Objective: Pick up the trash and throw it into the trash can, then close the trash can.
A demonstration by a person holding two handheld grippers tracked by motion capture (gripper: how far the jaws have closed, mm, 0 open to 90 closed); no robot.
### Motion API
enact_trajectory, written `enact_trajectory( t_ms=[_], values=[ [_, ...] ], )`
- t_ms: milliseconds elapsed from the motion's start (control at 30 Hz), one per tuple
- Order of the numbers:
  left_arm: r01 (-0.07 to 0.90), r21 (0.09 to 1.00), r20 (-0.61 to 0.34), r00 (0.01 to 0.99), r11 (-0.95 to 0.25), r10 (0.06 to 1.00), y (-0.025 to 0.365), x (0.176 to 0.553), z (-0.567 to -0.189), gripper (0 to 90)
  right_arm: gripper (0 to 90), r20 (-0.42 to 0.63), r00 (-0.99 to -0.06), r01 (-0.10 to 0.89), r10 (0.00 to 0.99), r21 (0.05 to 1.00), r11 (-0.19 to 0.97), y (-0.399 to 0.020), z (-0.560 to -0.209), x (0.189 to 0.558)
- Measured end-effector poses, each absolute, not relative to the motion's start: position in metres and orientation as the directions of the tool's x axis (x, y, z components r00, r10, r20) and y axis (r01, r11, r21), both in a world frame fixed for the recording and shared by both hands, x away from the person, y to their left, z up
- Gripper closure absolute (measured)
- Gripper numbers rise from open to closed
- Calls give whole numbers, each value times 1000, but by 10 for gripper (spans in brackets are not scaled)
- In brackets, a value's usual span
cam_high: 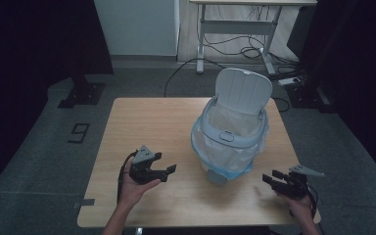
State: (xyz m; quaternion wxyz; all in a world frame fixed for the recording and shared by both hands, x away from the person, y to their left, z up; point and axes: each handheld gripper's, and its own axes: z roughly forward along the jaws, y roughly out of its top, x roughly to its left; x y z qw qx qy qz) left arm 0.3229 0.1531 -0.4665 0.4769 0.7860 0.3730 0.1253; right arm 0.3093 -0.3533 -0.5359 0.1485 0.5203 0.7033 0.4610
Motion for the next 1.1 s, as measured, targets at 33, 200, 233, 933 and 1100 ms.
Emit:
enact_trajectory(
  t_ms=[33,200,233,933,1100],
  values=[
    [480,837,-170,684,-263,710,155,322,-476,232,398,270,-414,595,869,803,34,-353,-536,309],
    [509,816,-175,671,-275,721,156,323,-490,234,383,276,-418,597,865,802,33,-353,-535,310],
    [510,815,-174,668,-275,724,157,323,-491,234,378,274,-420,595,865,803,35,-354,-535,311],
    [541,787,-172,655,-297,736,157,322,-506,232,294,231,-486,467,843,884,27,-346,-477,299],
    [544,790,-184,651,-283,737,162,322,-505,233,294,229,-503,434,833,901,15,-343,-458,299]
  ],
)
